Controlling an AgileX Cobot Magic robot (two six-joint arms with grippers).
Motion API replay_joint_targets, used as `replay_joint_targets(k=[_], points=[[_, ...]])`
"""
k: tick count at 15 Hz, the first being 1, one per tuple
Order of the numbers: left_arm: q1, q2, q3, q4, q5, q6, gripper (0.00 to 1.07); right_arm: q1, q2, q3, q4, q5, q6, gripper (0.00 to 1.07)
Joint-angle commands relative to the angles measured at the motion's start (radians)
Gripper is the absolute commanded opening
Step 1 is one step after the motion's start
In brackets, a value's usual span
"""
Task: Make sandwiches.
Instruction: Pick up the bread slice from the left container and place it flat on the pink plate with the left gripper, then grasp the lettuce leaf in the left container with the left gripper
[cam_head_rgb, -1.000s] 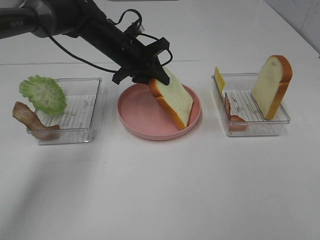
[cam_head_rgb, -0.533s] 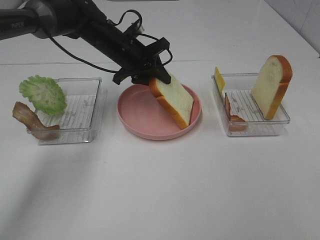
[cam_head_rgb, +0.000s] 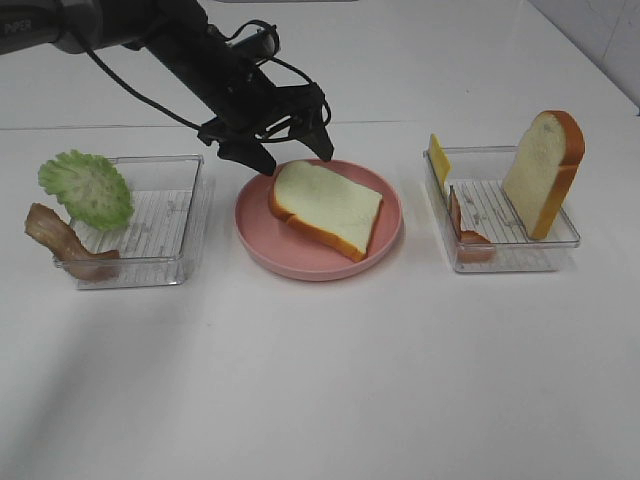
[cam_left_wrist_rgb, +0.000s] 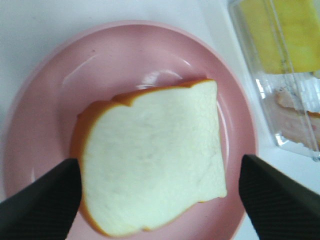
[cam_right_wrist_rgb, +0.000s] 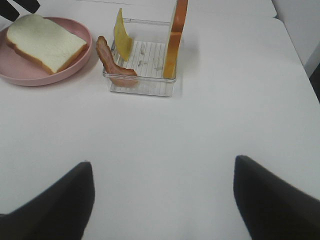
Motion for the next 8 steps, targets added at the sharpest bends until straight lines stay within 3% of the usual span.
replay_joint_targets(k=[1,5,8], points=[[-0.012,-0.025,-0.005,0.08,0.013,-0.04,0.82,-0.004,-0.014,0.002,0.002,-0.01,-0.005,0.74],[-0.012,-0.106,-0.006,0.188,0.036,-0.102,0.82,-0.004,-0.014,0.002,0.002,-0.01,-0.005,0.74],[-0.001,-0.182,-0.007,0.35,0.131,-0.286,0.82,-0.004,-0.014,0.002,0.002,-0.01,-0.005,0.74]])
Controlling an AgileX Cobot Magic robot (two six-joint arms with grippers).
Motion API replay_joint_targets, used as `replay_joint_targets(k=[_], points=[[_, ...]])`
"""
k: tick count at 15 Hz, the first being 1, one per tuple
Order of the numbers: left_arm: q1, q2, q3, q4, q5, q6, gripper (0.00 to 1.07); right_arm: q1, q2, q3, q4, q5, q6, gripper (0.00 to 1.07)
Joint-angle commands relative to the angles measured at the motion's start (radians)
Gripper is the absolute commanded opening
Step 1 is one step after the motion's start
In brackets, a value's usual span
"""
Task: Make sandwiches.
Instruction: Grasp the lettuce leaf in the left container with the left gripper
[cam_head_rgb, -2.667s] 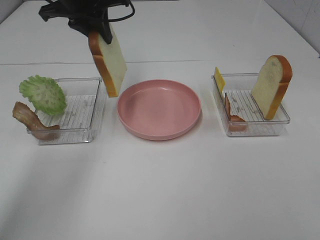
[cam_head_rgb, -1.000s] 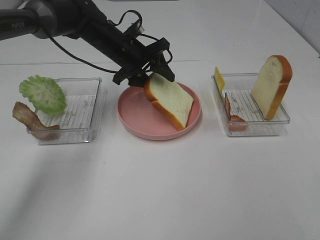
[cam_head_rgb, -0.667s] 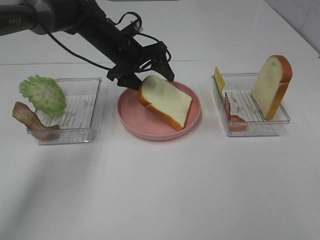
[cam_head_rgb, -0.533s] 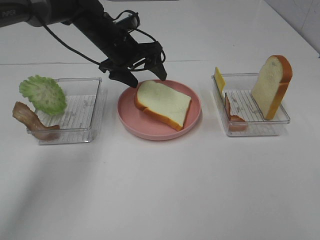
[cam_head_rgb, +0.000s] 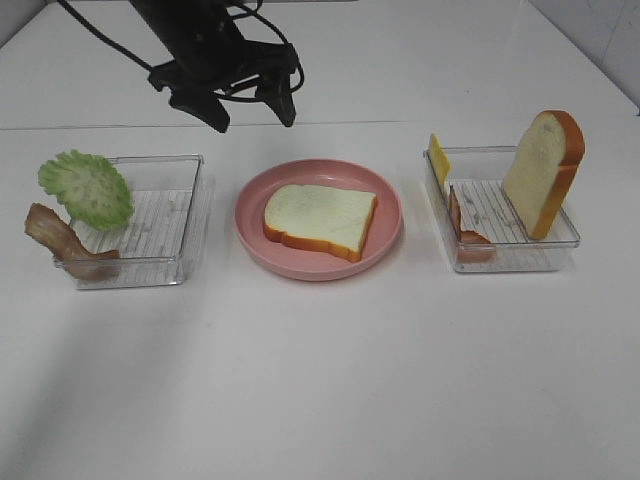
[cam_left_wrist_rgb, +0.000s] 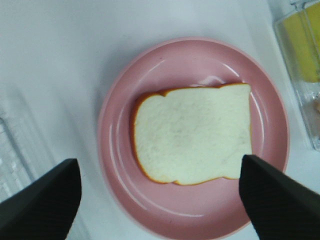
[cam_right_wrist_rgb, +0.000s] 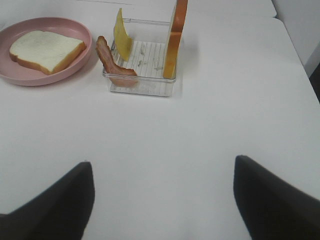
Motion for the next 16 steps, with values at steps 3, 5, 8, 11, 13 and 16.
replay_joint_targets(k=[3,5,8,11,13,16], points=[[0.049,-0.096,-0.005,0.141,0.173,-0.126,0.76,-0.004,-0.014,0.002,0.002,-0.01,-0.005,0.74],[0.127,-0.117,-0.006,0.141,0.21,-0.126,0.76,-0.004,-0.014,0.002,0.002,-0.01,-0.005,0.74],[0.185,-0.117,-0.006,0.142,0.21,-0.12,0.76,-0.004,-0.014,0.002,0.002,-0.01,-0.005,0.74],[0.248,-0.117,-0.006,0.142,0.21,-0.101,0.76,-0.004,-0.014,0.002,0.002,-0.01,-0.005,0.74],[0.292,-0.117,-0.006,0.142,0.21,-0.099,0.76,-0.004,-0.014,0.002,0.002,-0.01,-0.005,0.74],[0.351,-0.11,0.033,0.142,0.209,-0.084,0.76,-0.004,-0.014,0.002,0.002,-0.01,-0.005,0.74]])
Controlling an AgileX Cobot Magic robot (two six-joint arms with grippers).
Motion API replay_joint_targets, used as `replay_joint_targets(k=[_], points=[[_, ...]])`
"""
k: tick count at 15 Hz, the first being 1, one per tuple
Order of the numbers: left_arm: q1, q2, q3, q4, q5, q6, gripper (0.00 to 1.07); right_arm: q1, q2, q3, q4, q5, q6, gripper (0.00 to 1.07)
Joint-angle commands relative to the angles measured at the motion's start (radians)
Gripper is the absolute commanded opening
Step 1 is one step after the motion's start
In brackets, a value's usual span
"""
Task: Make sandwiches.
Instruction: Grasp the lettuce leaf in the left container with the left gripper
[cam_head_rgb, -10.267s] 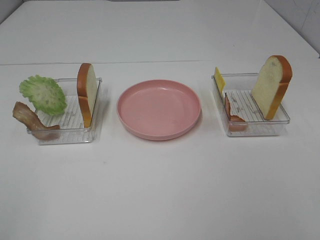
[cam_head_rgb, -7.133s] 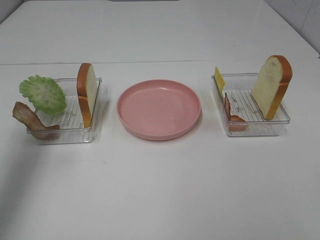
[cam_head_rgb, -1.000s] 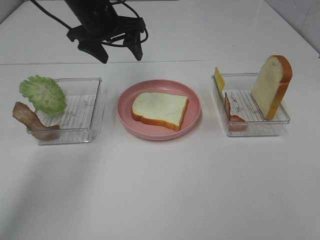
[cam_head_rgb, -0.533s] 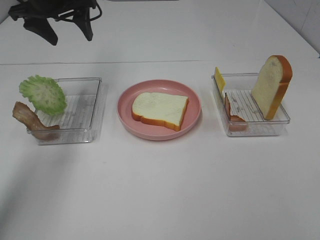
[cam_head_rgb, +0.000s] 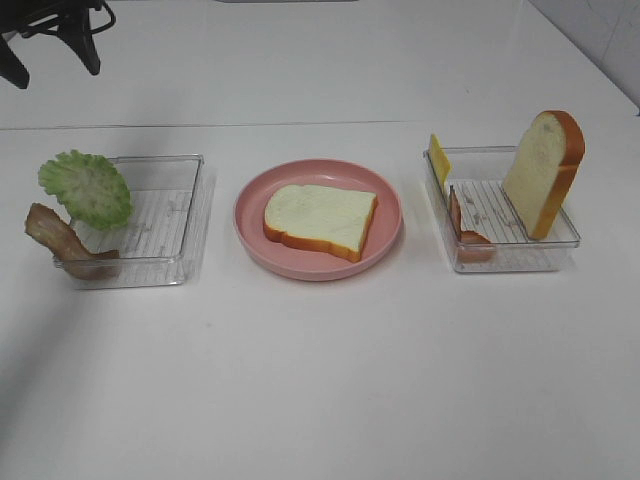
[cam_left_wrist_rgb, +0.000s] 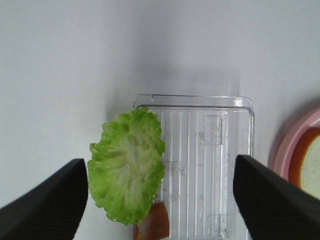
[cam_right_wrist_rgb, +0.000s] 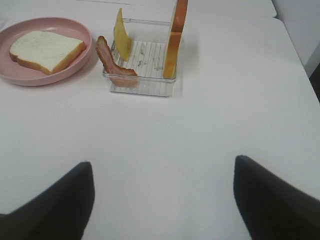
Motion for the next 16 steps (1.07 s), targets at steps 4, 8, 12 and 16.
replay_joint_targets(k=[4,8,12,16], points=[[0.036,0.027,0.118,0.029,0.066,0.053,0.76,-0.004,-0.014,0.002,0.002,-0.01,-0.005,0.74],[0.036,0.079,0.141,0.056,0.049,0.053,0.76,-0.004,-0.014,0.002,0.002,-0.01,-0.005,0.74],[0.036,0.138,0.141,0.025,-0.009,0.053,0.76,-0.004,-0.013,0.002,0.002,-0.01,-0.005,0.74],[0.036,0.144,0.141,-0.005,-0.081,0.053,0.67,-0.004,-0.013,0.002,0.002,-0.01,-0.005,0.74]])
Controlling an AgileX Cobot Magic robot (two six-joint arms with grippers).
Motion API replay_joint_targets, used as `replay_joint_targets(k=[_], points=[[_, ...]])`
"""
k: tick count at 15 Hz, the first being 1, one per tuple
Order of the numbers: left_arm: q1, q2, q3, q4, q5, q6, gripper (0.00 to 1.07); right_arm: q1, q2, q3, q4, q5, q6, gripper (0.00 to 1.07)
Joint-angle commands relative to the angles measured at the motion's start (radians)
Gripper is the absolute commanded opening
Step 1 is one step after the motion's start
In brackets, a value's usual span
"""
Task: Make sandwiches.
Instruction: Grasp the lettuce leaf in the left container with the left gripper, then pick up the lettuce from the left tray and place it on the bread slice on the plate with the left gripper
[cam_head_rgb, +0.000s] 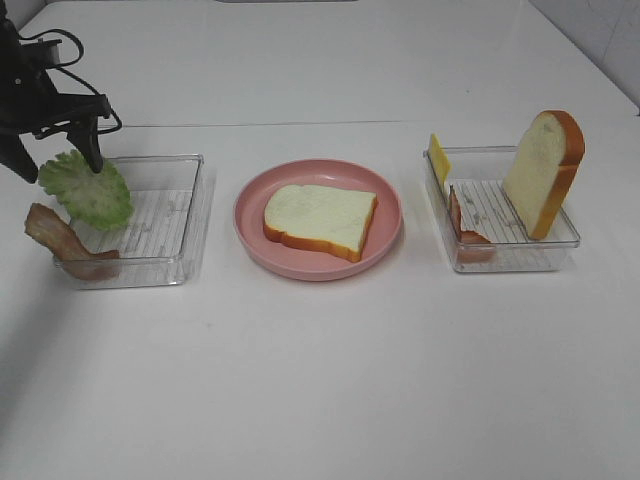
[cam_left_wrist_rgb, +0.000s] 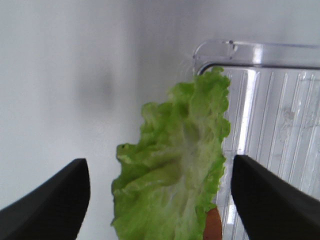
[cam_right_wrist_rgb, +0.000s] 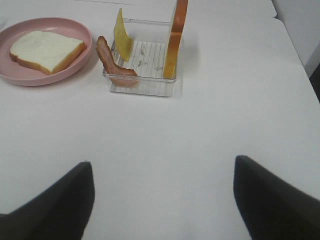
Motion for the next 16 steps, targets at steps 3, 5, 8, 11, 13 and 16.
replay_joint_targets(k=[3,5,8,11,13,16], points=[[0.001,0.002,0.007,-0.012,-0.041,0.002,0.48,-0.004,-0.013,0.002,0.002,-0.01,-0.005,0.74],[0.001,0.002,0.007,-0.012,-0.044,0.001,0.36,-0.004,-0.013,0.002,0.002,-0.01,-0.005,0.74],[0.001,0.002,0.007,-0.012,-0.043,0.001,0.15,-0.004,-0.013,0.002,0.002,-0.01,-0.005,0.74],[0.001,0.001,0.007,-0.02,-0.038,0.001,0.0,-0.004,-0.013,0.002,0.002,-0.01,-0.005,0.74],[0.001,-0.002,0.0,-0.05,-0.031,0.002,0.0,-0.004,-0.013,0.002,0.002,-0.01,-0.005,0.74],[0.001,-0.002,-0.075,-0.129,0.019,0.042,0.0,-0.004,-0.013,0.002,0.002,-0.01,-0.005,0.74]])
